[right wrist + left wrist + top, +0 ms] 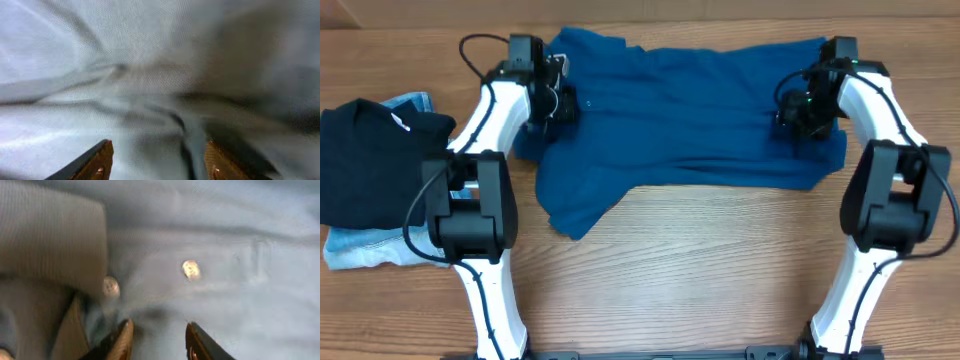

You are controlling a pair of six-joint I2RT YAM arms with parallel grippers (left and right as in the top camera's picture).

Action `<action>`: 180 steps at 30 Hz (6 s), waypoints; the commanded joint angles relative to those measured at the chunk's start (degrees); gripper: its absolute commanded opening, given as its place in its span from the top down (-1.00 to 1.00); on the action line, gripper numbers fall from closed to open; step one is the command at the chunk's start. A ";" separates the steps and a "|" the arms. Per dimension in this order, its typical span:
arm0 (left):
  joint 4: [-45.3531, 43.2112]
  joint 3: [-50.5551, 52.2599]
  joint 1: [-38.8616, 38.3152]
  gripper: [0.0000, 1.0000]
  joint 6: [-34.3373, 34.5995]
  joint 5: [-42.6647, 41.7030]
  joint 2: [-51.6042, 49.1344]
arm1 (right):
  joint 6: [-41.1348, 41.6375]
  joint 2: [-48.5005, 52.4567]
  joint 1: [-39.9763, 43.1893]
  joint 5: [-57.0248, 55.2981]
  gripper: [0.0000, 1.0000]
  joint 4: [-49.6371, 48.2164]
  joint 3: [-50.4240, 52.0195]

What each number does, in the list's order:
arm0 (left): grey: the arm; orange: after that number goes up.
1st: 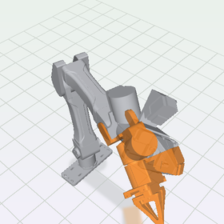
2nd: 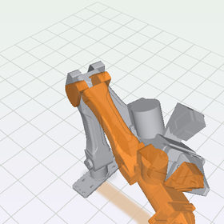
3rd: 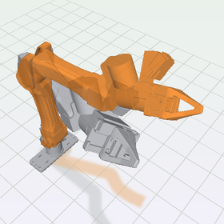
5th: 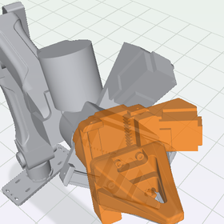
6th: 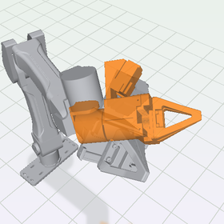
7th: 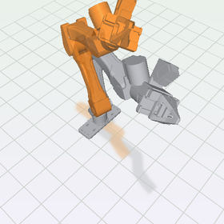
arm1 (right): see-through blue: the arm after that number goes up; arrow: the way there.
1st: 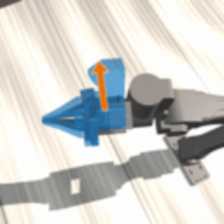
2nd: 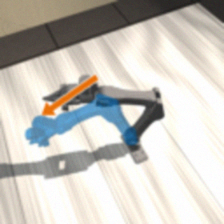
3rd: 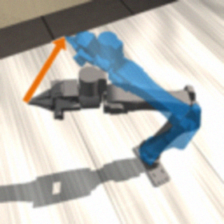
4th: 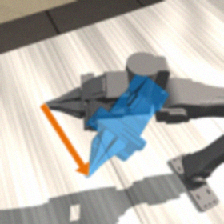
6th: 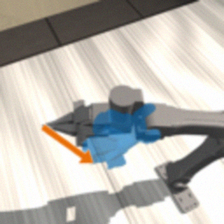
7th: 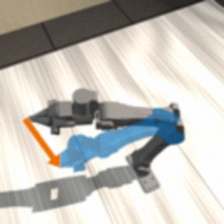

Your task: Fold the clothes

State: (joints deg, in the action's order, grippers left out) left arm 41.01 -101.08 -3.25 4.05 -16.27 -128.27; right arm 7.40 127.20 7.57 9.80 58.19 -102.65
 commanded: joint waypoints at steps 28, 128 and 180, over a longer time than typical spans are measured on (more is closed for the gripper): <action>27.56 11.04 -5.51 0.22 -4.15 -2.58 9.35 | 8.39 -14.91 3.21 -12.15 0.92 10.64 25.44; 29.44 14.19 -6.60 0.87 2.82 14.80 23.93 | 6.12 -16.46 23.89 -1.53 0.92 9.97 32.57; 12.46 14.80 -6.64 0.92 4.52 21.20 28.24 | 6.34 -29.42 17.11 -0.59 0.92 -3.50 30.18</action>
State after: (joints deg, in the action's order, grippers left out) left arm 54.78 -85.91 -9.67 7.44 3.75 -99.42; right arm 13.52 96.01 24.97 9.06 56.34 -71.68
